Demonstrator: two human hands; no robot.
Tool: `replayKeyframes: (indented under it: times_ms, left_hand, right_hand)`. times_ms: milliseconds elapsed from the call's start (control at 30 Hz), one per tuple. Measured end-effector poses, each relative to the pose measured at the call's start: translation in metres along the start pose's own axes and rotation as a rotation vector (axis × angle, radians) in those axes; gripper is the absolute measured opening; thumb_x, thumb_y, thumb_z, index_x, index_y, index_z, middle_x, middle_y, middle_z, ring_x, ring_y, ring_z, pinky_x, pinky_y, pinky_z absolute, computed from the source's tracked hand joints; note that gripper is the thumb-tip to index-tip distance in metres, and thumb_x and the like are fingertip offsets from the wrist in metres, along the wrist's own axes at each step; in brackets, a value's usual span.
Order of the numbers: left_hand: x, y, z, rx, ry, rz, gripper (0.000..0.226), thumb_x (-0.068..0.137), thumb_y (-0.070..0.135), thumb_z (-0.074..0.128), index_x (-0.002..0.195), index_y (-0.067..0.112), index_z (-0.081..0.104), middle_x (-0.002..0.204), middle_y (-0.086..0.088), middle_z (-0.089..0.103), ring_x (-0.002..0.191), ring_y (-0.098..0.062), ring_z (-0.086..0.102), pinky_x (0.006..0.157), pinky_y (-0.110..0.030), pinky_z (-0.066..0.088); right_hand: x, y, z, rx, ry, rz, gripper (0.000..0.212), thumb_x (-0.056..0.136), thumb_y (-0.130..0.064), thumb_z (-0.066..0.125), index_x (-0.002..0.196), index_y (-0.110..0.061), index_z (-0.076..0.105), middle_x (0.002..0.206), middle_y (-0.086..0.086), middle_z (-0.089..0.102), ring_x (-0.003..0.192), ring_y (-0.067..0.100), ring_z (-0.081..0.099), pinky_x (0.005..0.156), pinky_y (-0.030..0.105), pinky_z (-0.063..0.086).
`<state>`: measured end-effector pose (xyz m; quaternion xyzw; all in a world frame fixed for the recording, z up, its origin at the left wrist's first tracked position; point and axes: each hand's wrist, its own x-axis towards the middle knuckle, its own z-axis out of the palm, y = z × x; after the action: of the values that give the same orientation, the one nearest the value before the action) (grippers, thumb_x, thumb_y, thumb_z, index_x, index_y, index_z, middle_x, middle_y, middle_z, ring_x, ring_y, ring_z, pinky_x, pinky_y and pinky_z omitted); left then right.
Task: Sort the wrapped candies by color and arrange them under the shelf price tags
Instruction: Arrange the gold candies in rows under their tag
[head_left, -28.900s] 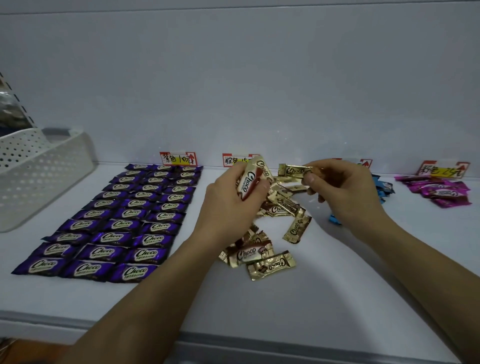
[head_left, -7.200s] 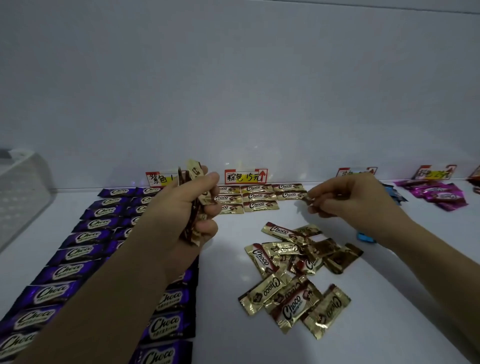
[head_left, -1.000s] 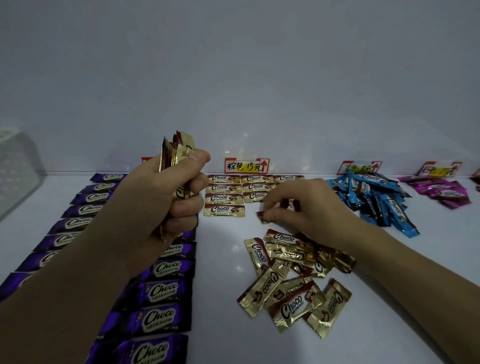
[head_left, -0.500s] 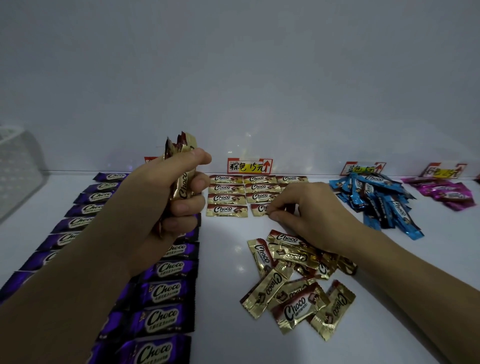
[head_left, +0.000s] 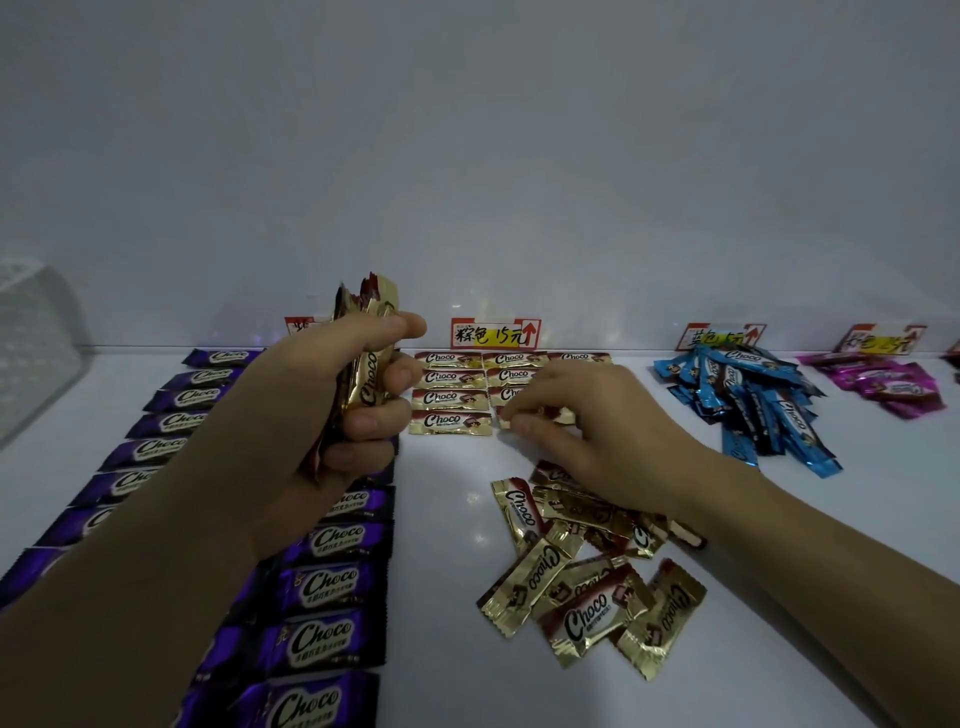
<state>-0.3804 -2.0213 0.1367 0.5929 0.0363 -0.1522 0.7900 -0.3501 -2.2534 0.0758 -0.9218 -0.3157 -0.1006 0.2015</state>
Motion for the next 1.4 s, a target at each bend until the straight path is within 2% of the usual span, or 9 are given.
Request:
replayKeyframes:
  times_ms: [233, 367, 500, 600, 767, 967, 1167, 1267, 1400]
  left_hand:
    - [-0.006, 0.002, 0.0, -0.118, -0.03, -0.039, 0.033, 0.081, 0.016, 0.036, 0.093, 0.001, 0.062, 0.061, -0.011, 0.049, 0.035, -0.018, 0.037, 0.034, -0.012, 0.029]
    - [-0.01, -0.003, 0.009, 0.038, 0.008, -0.089, 0.04, 0.103, 0.016, 0.031, 0.091, -0.005, 0.063, 0.058, -0.014, 0.06, 0.031, -0.018, 0.049, 0.031, -0.008, 0.029]
    - [-0.027, -0.016, 0.011, 0.153, -0.058, 0.038, 0.031, 0.103, 0.02, 0.044, 0.113, 0.0, 0.064, 0.088, -0.014, 0.076, 0.052, -0.021, 0.068, 0.031, -0.014, 0.023]
    - [-0.032, -0.022, 0.018, 0.216, -0.105, 0.08, 0.025, 0.1, 0.02, 0.049, 0.115, 0.01, 0.066, 0.099, -0.011, 0.077, 0.075, -0.033, 0.075, 0.034, -0.019, 0.037]
    - [-0.031, -0.034, 0.033, 0.14, -0.1, 0.025, 0.02, 0.1, 0.016, 0.052, 0.114, 0.019, 0.065, 0.095, -0.009, 0.078, 0.076, -0.04, 0.075, 0.052, -0.036, 0.06]
    - [-0.026, -0.034, 0.025, 0.19, -0.08, 0.131, 0.022, 0.105, 0.016, 0.044, 0.12, 0.014, 0.06, 0.097, -0.014, 0.077, 0.078, -0.039, 0.075, 0.049, -0.032, 0.057]
    - [-0.019, -0.039, 0.015, 0.229, -0.096, 0.158, 0.02, 0.101, 0.015, 0.05, 0.114, 0.007, 0.064, 0.087, -0.017, 0.072, 0.053, -0.021, 0.06, 0.039, -0.026, 0.043]
    - [-0.006, -0.041, 0.006, 0.296, -0.107, 0.138, 0.033, 0.099, 0.021, 0.055, 0.116, -0.007, 0.058, 0.096, -0.03, 0.06, 0.06, -0.027, 0.053, 0.042, -0.027, 0.043]
    - [0.01, -0.043, -0.007, 0.243, -0.103, 0.08, 0.049, 0.1, 0.032, 0.056, 0.12, -0.013, 0.048, 0.108, -0.051, 0.044, 0.078, -0.04, 0.042, 0.052, -0.033, 0.042]
  right_hand:
    - [0.0, -0.014, 0.005, -0.078, -0.163, -0.144, 0.047, 0.106, -0.046, 0.026, 0.129, -0.031, 0.065, 0.127, -0.02, 0.061, 0.113, 0.004, 0.043, 0.093, 0.041, 0.042]
    - [0.0, -0.012, 0.009, -0.067, -0.149, -0.15, 0.046, 0.107, -0.043, 0.027, 0.132, -0.029, 0.062, 0.129, -0.018, 0.06, 0.117, 0.004, 0.046, 0.095, 0.042, 0.043]
    - [-0.003, -0.026, -0.011, 0.46, 0.141, 0.013, 0.032, 0.103, -0.032, 0.048, 0.131, -0.023, 0.061, 0.118, -0.006, 0.067, 0.113, 0.011, 0.06, 0.089, 0.036, 0.051]
    - [-0.008, -0.043, -0.022, 0.766, 0.189, 0.083, 0.033, 0.09, -0.026, 0.072, 0.122, -0.022, 0.063, 0.098, 0.002, 0.069, 0.093, 0.019, 0.068, 0.08, 0.042, 0.059]
    - [-0.015, -0.047, -0.026, 0.732, 0.23, 0.153, 0.041, 0.074, -0.008, 0.087, 0.11, -0.02, 0.07, 0.084, 0.002, 0.07, 0.075, 0.018, 0.068, 0.067, 0.035, 0.059]
    - [-0.021, -0.017, -0.058, 0.539, 0.195, 0.143, 0.027, 0.091, -0.009, 0.067, 0.109, -0.028, 0.073, 0.086, -0.005, 0.071, 0.087, 0.013, 0.069, 0.081, 0.03, 0.058]
    - [-0.035, 0.048, -0.062, 0.232, 0.22, 0.232, 0.024, 0.097, -0.009, 0.062, 0.093, -0.032, 0.069, 0.09, -0.013, 0.072, 0.086, 0.002, 0.068, 0.08, 0.024, 0.056]
    - [-0.046, 0.063, -0.046, 0.098, 0.277, 0.169, 0.026, 0.094, -0.008, 0.065, 0.094, -0.033, 0.068, 0.093, -0.015, 0.068, 0.088, 0.001, 0.064, 0.075, 0.016, 0.051]
    - [-0.053, 0.067, -0.039, -0.049, 0.127, 0.103, 0.022, 0.092, -0.007, 0.067, 0.103, -0.025, 0.073, 0.1, -0.015, 0.068, 0.091, -0.003, 0.058, 0.081, 0.012, 0.05]
